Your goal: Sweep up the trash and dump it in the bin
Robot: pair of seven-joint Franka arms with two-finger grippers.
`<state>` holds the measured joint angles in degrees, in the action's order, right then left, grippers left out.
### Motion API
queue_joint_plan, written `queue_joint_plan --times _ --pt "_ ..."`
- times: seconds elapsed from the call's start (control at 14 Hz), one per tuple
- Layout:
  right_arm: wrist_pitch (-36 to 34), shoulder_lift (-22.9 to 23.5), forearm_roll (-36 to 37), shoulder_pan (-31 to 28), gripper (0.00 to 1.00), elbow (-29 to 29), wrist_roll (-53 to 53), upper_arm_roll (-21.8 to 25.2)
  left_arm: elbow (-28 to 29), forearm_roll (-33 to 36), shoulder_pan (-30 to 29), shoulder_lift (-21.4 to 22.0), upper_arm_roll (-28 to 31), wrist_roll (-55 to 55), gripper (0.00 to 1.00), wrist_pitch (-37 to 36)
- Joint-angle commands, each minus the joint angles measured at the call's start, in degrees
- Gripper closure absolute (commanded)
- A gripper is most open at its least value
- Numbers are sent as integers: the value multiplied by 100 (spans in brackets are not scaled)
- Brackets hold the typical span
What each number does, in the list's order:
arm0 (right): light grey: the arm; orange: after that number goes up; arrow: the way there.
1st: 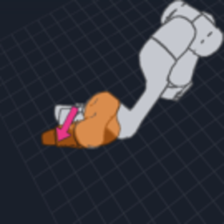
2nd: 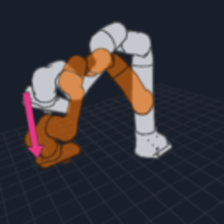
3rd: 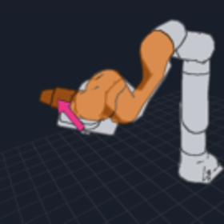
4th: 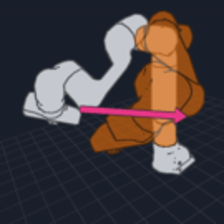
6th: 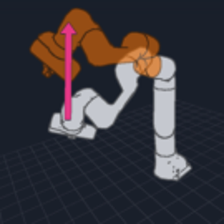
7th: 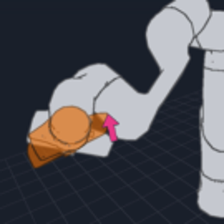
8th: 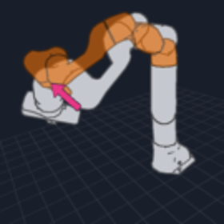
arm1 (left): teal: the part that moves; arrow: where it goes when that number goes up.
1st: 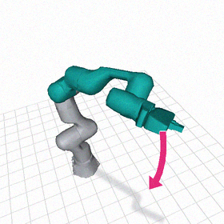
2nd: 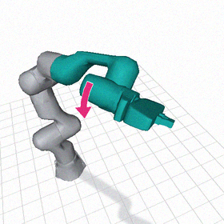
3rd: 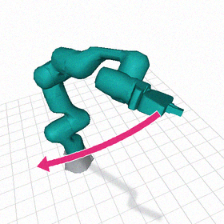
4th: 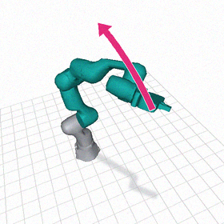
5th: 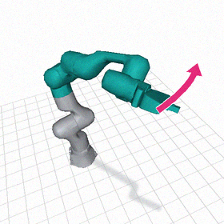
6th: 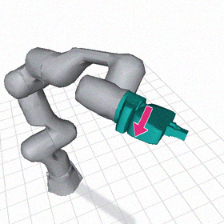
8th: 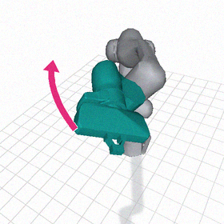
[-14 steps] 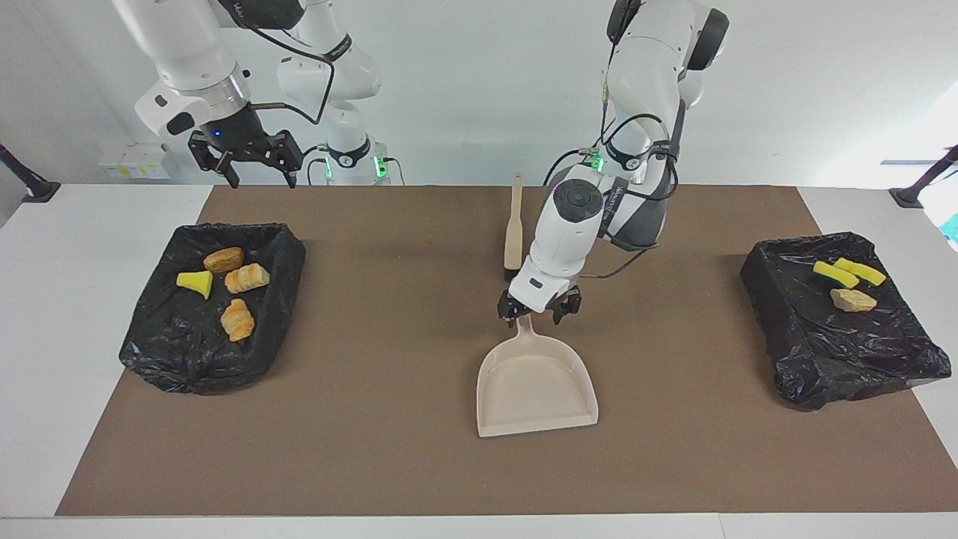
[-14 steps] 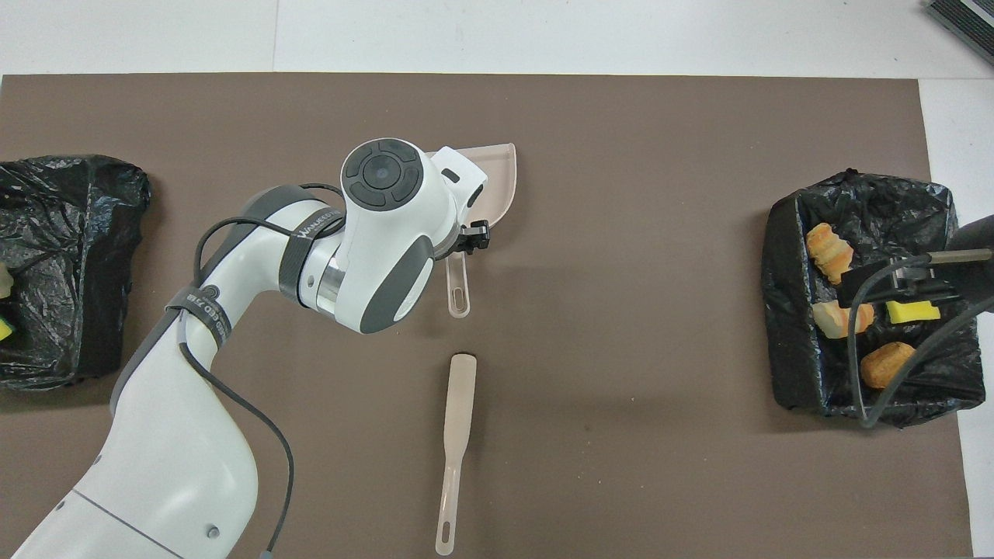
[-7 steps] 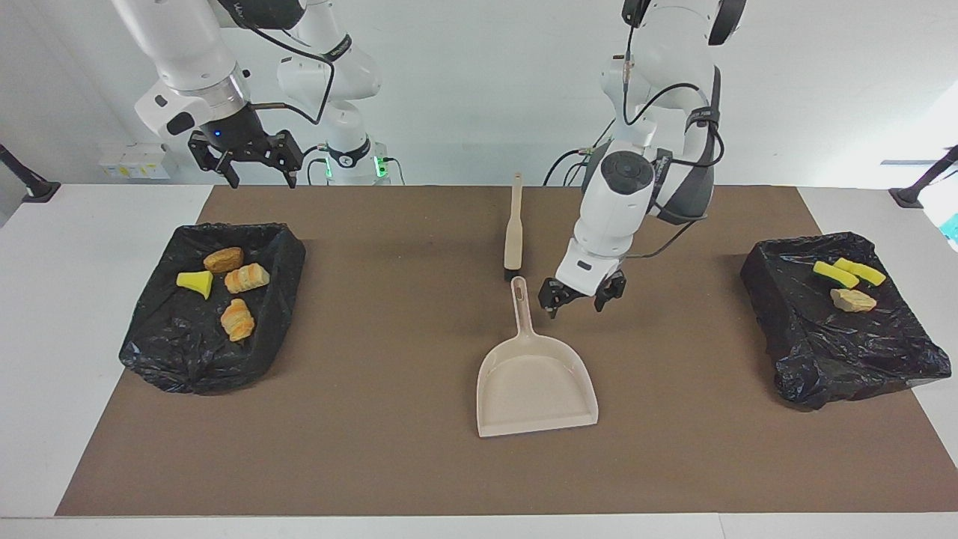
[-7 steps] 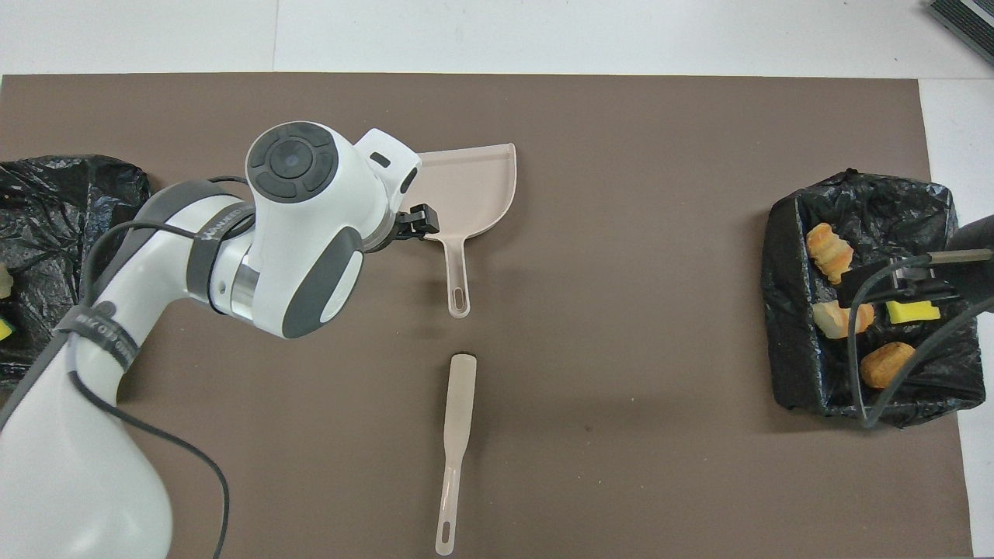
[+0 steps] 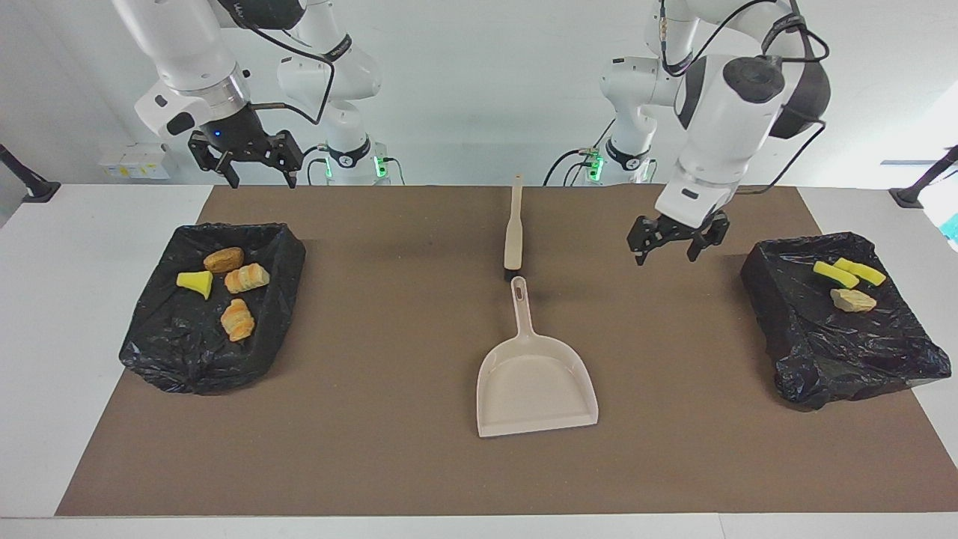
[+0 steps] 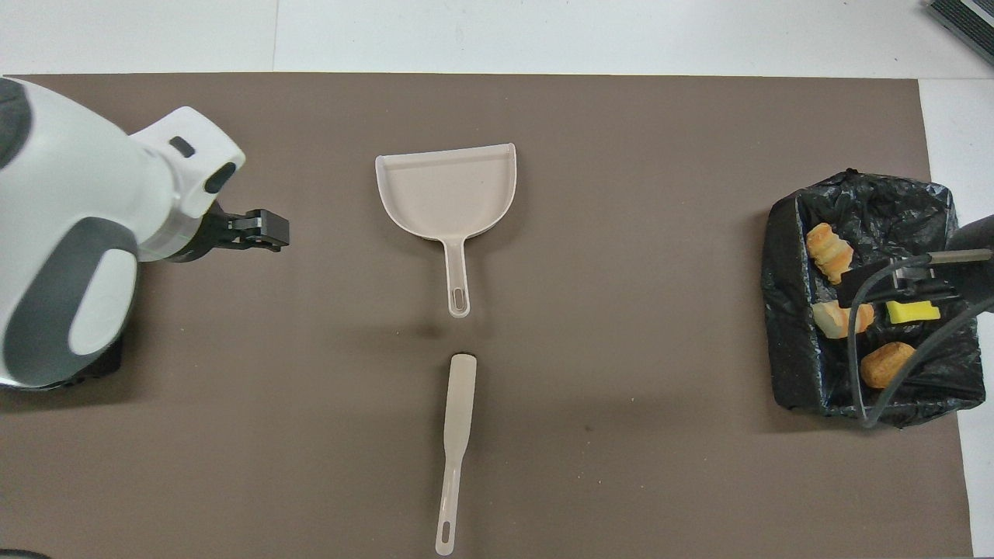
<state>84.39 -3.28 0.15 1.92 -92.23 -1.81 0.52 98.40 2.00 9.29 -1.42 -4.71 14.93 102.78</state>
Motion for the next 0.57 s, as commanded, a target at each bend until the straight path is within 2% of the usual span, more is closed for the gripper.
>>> queue_joint_plan --times 0.0,0.21,0.5 --pt "113 -103 -121 -42 0 -120 -100 -17 31 55 -286 379 -22 -279 0 -284" --pt "113 -103 -121 -42 0 -120 -100 -17 -627 38 -532 397 57 -1112 0 -1170" --pt "113 -103 -121 -42 0 -120 -91 -17 -1339 -15 -815 292 67 -1633 0 -1945"
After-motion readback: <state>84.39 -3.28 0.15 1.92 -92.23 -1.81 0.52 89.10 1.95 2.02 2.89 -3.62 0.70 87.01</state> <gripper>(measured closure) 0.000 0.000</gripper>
